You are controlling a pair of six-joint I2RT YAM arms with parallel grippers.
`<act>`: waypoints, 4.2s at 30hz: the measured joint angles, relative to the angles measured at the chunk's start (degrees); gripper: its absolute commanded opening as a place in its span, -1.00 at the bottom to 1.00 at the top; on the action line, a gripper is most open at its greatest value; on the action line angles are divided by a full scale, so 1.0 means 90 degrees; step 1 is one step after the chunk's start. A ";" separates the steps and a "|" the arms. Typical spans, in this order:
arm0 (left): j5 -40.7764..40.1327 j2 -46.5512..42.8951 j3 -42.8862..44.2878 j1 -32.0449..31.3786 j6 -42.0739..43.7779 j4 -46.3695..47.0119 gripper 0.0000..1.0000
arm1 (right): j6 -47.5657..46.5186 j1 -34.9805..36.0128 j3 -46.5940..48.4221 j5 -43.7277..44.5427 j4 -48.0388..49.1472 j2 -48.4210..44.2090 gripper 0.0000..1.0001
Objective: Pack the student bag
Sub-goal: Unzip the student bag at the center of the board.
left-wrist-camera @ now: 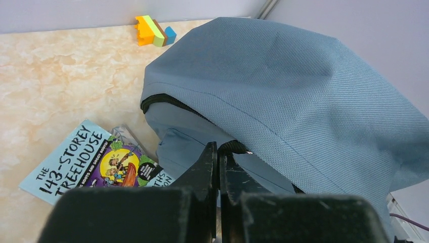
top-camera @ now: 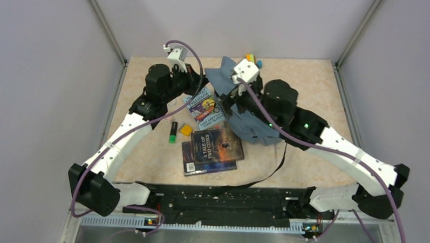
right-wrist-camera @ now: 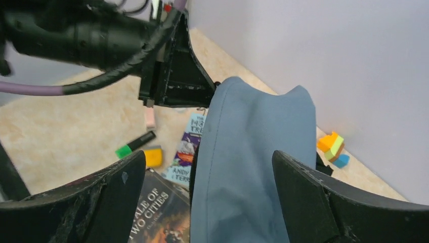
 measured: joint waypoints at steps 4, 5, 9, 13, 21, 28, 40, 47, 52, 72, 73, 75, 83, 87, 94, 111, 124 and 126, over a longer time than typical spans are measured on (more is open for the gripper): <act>-0.0017 0.0000 0.0000 0.0000 0.0002 -0.0002 -1.00 | -0.0420 0.0146 0.0437 0.0454 -0.0301 0.0787 0.84; -0.0017 0.0000 0.0000 0.0000 0.0002 0.0000 -1.00 | -0.0576 0.0219 0.0481 0.0736 -0.0333 0.0937 0.84; -0.0017 0.0000 0.0000 0.0000 0.0010 -0.0005 -1.00 | -0.1144 0.0444 0.0653 0.1758 -0.0471 0.1467 0.79; -0.0012 -0.0002 0.0000 -0.0002 0.0027 -0.0005 -1.00 | -0.1506 0.0561 0.0690 0.2467 -0.0503 0.1841 0.72; -0.0029 -0.0002 0.0000 -0.0017 0.0080 -0.0015 -1.00 | -0.2142 0.0651 0.0595 0.3604 0.0000 0.1982 -0.79; -0.0034 -0.0007 0.0000 -0.0073 0.0219 -0.0136 -1.00 | -0.2295 0.0656 -0.0185 0.3546 0.0566 0.1506 -1.00; 0.0119 -0.0029 0.0000 0.0163 0.0126 -0.0160 -1.00 | -0.1562 0.0653 -0.0799 0.2480 0.0039 0.0109 -1.00; 0.0121 0.0284 0.0012 0.0270 0.0017 -0.0194 -1.00 | -0.1188 0.0653 -0.0874 0.2314 -0.0100 -0.0313 -1.00; 0.0095 0.0607 0.0036 0.0282 -0.0080 -0.0284 -1.00 | -0.1044 0.0653 -0.0886 0.2341 -0.0078 -0.0469 -1.00; 0.0544 0.2363 0.0347 0.0223 -0.0646 -0.0644 -1.00 | -0.0736 0.0651 -0.1090 0.2407 0.0107 -0.0906 -1.00; 0.0542 0.2363 0.0347 0.0216 -0.0646 -0.0651 -1.00 | -0.0736 0.0651 -0.1090 0.2407 0.0112 -0.0903 -1.00; 0.0537 0.2363 0.0350 0.0214 -0.0641 -0.0651 -1.00 | -0.0736 0.0651 -0.1090 0.2407 0.0117 -0.0903 -1.00; -0.0019 0.2038 0.0342 0.0228 -0.0321 -0.0821 0.10 | -0.0741 0.0651 -0.1115 0.2647 0.0197 -0.0911 -0.68; -0.0964 0.1287 0.0248 0.0330 0.0032 -0.0920 0.44 | -0.0704 0.0651 -0.1163 0.2948 0.0413 -0.0991 -0.06; -0.1593 -0.0969 -0.0151 0.0350 0.0299 -0.0542 0.69 | -0.0593 0.0651 -0.1214 0.3237 0.0491 -0.1190 0.05; 0.0726 -0.1268 -0.0714 -0.0457 0.1530 -0.0542 0.71 | -0.0012 0.0653 -0.0920 0.2594 -0.0117 -0.1212 -0.69; -0.0304 -0.1285 -0.0610 -0.1443 0.3949 -0.0100 0.75 | 0.0260 0.0653 -0.0726 0.2424 -0.0583 -0.1304 -1.00; -0.0391 -0.1285 -0.0610 -0.1632 0.4240 0.0019 0.75 | 0.0262 0.0653 -0.0726 0.2409 -0.0610 -0.1321 -1.00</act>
